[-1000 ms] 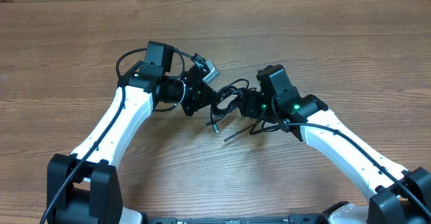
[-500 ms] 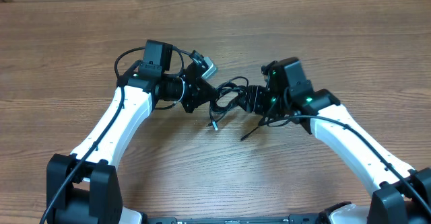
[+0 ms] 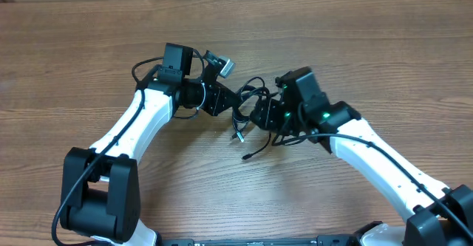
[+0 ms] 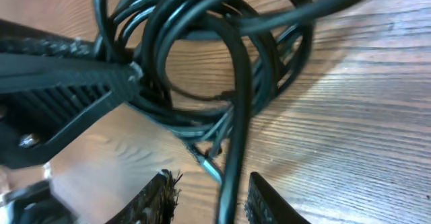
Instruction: Untangle cables
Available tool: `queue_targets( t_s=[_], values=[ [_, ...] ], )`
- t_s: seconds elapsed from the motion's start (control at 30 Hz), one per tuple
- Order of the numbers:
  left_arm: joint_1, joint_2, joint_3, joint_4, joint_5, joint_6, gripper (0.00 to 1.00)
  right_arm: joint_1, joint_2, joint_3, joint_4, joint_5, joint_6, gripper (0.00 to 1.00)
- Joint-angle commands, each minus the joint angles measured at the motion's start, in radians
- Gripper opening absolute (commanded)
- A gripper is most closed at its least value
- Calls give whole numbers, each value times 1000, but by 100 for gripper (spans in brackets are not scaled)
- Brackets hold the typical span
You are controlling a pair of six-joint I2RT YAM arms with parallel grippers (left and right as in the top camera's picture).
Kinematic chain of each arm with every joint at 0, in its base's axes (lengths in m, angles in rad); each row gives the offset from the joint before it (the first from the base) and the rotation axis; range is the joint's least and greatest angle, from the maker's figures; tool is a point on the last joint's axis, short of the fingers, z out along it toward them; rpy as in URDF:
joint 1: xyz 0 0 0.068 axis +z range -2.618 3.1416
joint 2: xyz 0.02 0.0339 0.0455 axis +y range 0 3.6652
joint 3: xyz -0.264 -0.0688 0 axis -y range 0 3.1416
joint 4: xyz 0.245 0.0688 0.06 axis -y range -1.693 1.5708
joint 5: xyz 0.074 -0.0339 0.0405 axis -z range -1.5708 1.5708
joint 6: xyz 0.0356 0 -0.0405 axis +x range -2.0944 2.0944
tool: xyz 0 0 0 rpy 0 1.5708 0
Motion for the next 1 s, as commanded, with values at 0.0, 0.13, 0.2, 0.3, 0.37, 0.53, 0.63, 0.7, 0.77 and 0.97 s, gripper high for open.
queue_targets(
  t_s=[0.0,0.13,0.2,0.3,0.37,0.53,0.63,0.7,0.77,0.97],
  values=[
    [2,-2,-5,4,149,77,4,45,-9,21,4,161,74,34],
    [2,-2,-5,-5,156,106,4,75,26,21,7,185,107,34],
    [2,-2,-5,-11,169,128,4,79,48,21,12,186,108,33],
    [2,-2,-5,-17,201,160,4,79,74,21,11,186,106,26],
    [2,-2,-5,-29,188,186,4,68,76,22,4,186,64,25],
    [16,-2,-5,-61,120,231,4,-23,39,25,-81,181,-34,11],
    [30,-2,-5,-66,122,249,4,-100,11,25,-153,181,-51,8],
    [40,-2,-5,-66,122,249,4,-145,5,25,-194,173,-79,8],
    [48,-2,-5,-66,123,249,4,-182,6,25,-230,167,-93,8],
    [62,-2,-5,-87,193,307,4,-222,6,25,-251,69,-194,22]
  ],
)
